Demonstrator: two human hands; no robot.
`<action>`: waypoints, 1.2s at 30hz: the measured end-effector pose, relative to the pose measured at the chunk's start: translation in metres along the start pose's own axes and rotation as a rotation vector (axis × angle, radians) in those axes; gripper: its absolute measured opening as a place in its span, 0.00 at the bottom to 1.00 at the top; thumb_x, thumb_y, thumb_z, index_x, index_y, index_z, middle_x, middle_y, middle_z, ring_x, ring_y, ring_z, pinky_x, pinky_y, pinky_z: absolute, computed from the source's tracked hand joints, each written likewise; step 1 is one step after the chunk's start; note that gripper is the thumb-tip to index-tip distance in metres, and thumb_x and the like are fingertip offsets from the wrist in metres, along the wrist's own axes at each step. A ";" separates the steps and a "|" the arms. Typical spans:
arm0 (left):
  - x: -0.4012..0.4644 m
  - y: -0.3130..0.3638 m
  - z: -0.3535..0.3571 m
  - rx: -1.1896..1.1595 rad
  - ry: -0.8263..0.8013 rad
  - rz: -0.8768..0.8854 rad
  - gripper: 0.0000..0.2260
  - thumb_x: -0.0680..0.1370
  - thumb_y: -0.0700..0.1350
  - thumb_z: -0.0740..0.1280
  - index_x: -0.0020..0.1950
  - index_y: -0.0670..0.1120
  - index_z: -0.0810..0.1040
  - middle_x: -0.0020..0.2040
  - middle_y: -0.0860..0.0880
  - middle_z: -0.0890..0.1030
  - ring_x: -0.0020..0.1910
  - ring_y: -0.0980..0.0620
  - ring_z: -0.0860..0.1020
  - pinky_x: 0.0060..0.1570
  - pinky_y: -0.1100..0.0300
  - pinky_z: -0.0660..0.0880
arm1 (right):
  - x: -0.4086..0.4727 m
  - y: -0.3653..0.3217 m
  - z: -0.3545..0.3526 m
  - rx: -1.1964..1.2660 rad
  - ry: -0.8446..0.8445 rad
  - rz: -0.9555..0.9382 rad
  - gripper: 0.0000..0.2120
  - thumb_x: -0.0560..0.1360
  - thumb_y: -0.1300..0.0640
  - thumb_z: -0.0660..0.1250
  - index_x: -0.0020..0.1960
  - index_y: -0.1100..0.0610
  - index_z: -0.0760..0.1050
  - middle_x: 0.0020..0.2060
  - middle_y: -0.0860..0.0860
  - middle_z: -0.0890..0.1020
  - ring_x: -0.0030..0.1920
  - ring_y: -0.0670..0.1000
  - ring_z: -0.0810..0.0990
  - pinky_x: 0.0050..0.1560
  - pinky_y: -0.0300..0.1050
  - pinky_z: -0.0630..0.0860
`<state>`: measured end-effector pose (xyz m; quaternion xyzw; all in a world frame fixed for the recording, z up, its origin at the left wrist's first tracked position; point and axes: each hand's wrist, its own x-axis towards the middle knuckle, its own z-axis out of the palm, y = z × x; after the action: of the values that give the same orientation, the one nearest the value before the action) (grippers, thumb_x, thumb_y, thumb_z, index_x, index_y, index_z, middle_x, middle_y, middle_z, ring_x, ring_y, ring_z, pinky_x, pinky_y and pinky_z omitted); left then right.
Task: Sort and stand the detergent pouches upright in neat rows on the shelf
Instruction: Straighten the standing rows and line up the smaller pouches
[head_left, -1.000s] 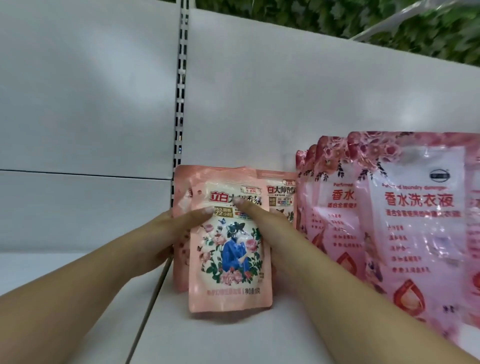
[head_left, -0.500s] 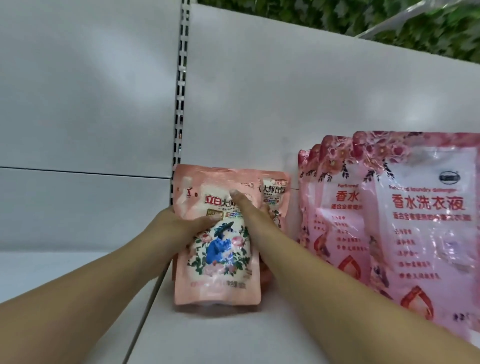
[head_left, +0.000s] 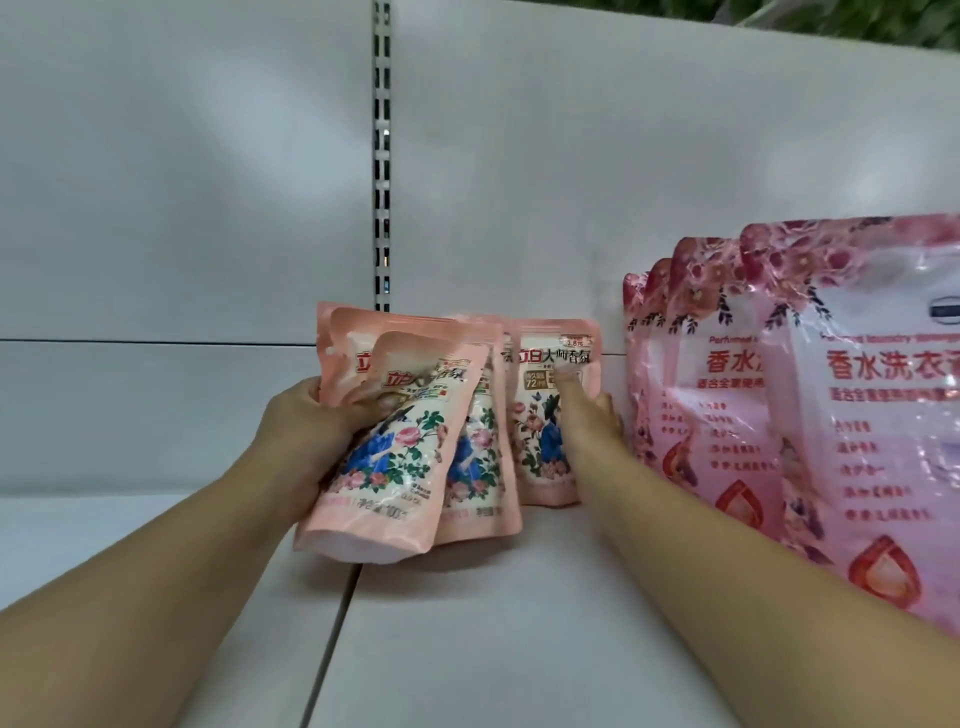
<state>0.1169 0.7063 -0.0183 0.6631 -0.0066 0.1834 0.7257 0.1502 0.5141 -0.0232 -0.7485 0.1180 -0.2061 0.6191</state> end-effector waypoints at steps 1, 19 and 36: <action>0.001 0.002 -0.004 0.000 0.028 0.018 0.13 0.66 0.41 0.75 0.45 0.48 0.74 0.39 0.45 0.82 0.33 0.48 0.80 0.32 0.58 0.74 | 0.003 0.002 0.000 -0.002 0.013 -0.002 0.39 0.73 0.37 0.59 0.76 0.54 0.49 0.74 0.56 0.56 0.73 0.61 0.56 0.71 0.61 0.57; 0.007 0.014 -0.026 -0.220 0.115 0.089 0.11 0.69 0.39 0.74 0.44 0.48 0.74 0.38 0.48 0.82 0.26 0.55 0.81 0.24 0.63 0.77 | -0.026 0.002 0.006 -0.461 0.130 -0.412 0.36 0.77 0.54 0.63 0.76 0.54 0.44 0.75 0.53 0.47 0.74 0.54 0.50 0.72 0.49 0.53; 0.013 0.006 -0.025 -0.057 -0.277 -0.058 0.14 0.68 0.43 0.72 0.50 0.45 0.75 0.37 0.44 0.84 0.32 0.46 0.83 0.27 0.59 0.78 | -0.035 -0.026 0.045 0.332 -0.554 0.077 0.36 0.64 0.32 0.66 0.67 0.47 0.67 0.63 0.56 0.75 0.63 0.60 0.73 0.64 0.63 0.67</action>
<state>0.1215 0.7340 -0.0119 0.6610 -0.0927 0.0687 0.7415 0.1374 0.5745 -0.0105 -0.6598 -0.0623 0.0126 0.7487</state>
